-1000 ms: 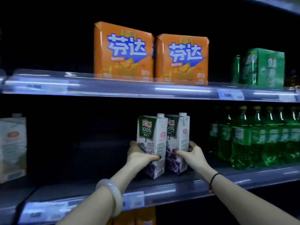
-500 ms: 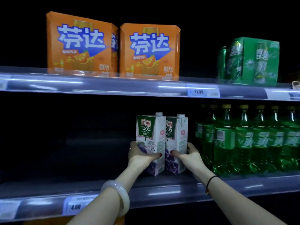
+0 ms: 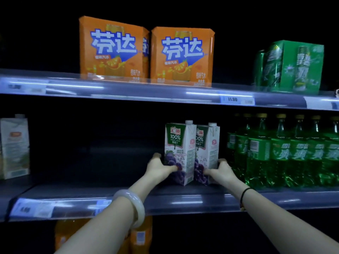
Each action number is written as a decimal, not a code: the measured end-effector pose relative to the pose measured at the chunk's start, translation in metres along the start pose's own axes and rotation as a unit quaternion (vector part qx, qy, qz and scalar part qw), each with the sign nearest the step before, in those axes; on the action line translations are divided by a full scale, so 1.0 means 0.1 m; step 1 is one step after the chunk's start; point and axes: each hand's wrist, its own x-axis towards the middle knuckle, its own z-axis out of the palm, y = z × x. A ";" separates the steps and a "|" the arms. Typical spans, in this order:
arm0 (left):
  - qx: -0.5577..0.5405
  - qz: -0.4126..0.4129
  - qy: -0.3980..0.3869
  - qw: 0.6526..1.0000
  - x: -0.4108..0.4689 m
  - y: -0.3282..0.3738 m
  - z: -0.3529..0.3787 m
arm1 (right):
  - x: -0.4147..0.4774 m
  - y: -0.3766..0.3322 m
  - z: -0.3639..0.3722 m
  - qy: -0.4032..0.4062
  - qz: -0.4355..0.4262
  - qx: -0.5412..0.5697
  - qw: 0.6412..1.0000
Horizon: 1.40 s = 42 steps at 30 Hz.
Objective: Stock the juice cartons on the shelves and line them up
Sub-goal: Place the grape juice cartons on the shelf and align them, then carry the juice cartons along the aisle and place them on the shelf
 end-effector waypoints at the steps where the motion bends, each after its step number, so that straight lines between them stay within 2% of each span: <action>1: 0.005 -0.002 -0.001 1.000 -0.03 0.00 -0.09 | -0.05 -0.03 0.02 0.006 0.014 -0.026 1.000; 7: 0.005 0.007 -0.009 1.000 -0.25 -0.21 -0.92 | -0.41 -0.38 0.32 0.046 0.050 -0.067 0.995; 11: 0.031 -0.009 0.008 0.999 -0.46 -0.52 -1.68 | -0.74 -0.66 0.81 -0.016 0.011 -0.075 0.997; 16: 0.082 -0.049 0.011 0.995 -0.81 -0.96 -2.68 | -1.34 -1.06 1.78 -0.089 -0.035 -0.083 0.992; 21: 0.115 -0.070 0.030 0.990 -1.08 -1.31 -3.62 | -1.95 -1.49 2.73 -0.184 -0.109 -0.099 0.972; 26: 0.125 -0.093 0.033 0.987 -1.28 -1.57 -4.37 | -2.37 -1.87 3.40 -0.237 -0.129 -0.107 0.957; 36: 0.121 -0.106 0.093 0.983 -1.15 -2.08 -5.32 | -2.32 -2.52 4.40 -0.264 -0.163 -0.107 0.944; 42: 0.129 -0.087 0.121 0.980 -0.77 -2.22 -5.66 | -2.09 -2.72 4.93 -0.233 -0.176 -0.070 0.954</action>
